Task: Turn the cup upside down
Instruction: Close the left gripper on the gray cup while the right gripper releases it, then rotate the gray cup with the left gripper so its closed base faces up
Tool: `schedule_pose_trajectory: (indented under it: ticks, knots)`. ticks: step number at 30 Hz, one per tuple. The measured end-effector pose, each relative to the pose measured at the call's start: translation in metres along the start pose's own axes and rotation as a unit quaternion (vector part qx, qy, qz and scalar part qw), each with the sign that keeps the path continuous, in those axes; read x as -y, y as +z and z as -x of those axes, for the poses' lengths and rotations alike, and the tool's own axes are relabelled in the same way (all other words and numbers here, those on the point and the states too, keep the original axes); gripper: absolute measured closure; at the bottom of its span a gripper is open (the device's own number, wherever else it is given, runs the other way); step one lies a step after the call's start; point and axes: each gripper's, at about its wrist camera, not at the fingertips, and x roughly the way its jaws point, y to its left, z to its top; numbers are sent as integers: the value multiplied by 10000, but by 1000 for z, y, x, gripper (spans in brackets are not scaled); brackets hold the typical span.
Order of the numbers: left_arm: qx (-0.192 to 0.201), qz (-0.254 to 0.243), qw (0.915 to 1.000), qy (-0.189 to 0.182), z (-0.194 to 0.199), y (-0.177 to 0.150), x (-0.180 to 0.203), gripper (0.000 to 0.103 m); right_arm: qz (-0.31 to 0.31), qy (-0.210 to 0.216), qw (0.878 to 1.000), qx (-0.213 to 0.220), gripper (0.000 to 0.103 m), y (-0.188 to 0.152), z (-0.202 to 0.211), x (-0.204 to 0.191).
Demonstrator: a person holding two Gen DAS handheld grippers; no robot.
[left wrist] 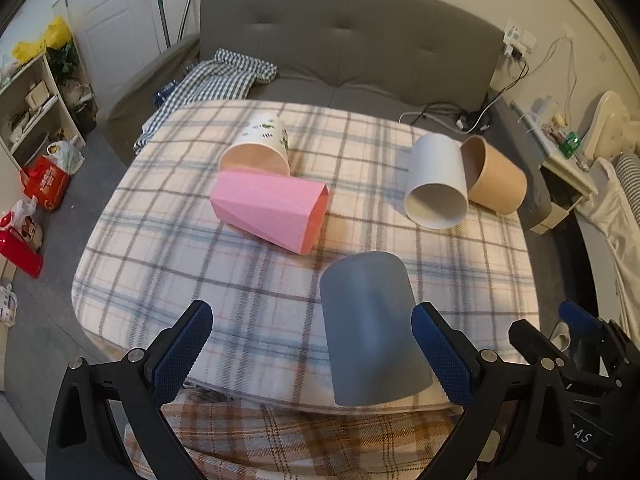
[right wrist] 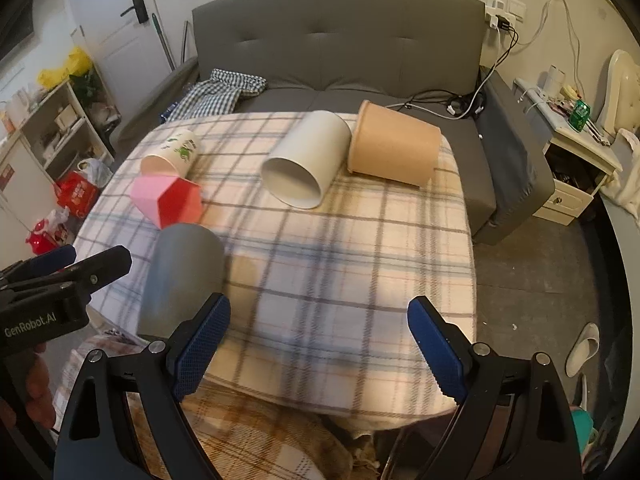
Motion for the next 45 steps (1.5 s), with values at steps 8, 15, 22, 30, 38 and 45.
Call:
schedule_pose_trajectory:
  ticks: [8, 15, 22, 30, 38, 45]
  knots:
    - [-488, -48, 9988, -79, -27, 14, 13, 0, -144, -52, 9998, -98, 12, 14, -18, 13]
    - [-1112, 132, 9933, -291, -64, 24, 21, 0, -367, -212, 9988, -247, 12, 22, -37, 32]
    - [-1510, 189, 9877, -352, -80, 32, 18, 2, -475, -268, 9976, -422, 12, 24, -54, 39]
    - [-1917, 346, 9782, -726, -89, 30, 13, 24, -433, -191, 9975, -524, 12, 23, -65, 30]
    - [-1934, 374, 9761, -915, -77, 35, 11, 29, -448, -222, 9976, -472, 12, 24, -59, 29]
    - [-1383, 236, 9861, -893, -46, 57, 13, 30, -442, -229, 9982, -334, 12, 22, -43, 24]
